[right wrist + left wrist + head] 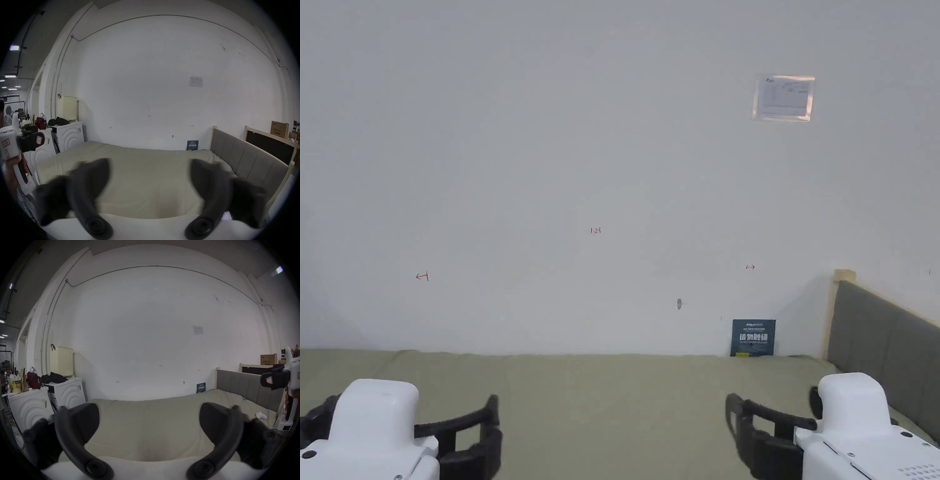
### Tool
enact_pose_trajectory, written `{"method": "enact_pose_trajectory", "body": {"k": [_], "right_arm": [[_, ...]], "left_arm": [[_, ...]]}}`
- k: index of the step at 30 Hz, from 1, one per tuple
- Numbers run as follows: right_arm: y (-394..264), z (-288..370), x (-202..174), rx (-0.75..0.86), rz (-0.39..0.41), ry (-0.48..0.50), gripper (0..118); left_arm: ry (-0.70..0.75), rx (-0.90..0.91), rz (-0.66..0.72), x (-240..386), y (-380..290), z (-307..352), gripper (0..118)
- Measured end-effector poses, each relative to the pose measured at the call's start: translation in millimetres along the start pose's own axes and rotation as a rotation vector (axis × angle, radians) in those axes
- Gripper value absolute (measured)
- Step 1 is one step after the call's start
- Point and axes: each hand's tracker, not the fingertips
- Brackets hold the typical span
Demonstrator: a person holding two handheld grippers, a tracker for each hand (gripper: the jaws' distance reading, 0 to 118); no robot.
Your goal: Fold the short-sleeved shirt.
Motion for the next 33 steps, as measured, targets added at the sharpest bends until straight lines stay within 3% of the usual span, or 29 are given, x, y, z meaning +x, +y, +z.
{"method": "enact_pose_trajectory", "body": {"k": [1,2,10,14,18,28,33], "right_arm": [[-1,-1,-1,0.001,0.001,0.001,118],[-2,3,-4,0.078,0.008,-0.008,118],[8,0,-18,0.038,-0.023,-0.171,118],[11,2,-23,0.025,-0.044,-0.131,118],[9,1,-21,-0.014,-0.119,-0.071,118],[12,7,-32,-0.019,-0.09,-0.104,118],[13,4,-25,-0.053,-0.148,-0.065,118]], "left_arm": [[-0.005,0.006,0.014,2,-3,1,118],[-0.008,0.021,0.002,2,-1,5,118],[0.004,0.016,0.024,1,-4,1,118],[0.01,0.012,0.043,-2,-6,-2,118],[0.009,0.008,0.053,-3,-6,-2,118],[0.011,-0.006,0.05,-3,-8,-6,118],[0.004,-0.015,0.05,-2,-9,-8,118]]}}
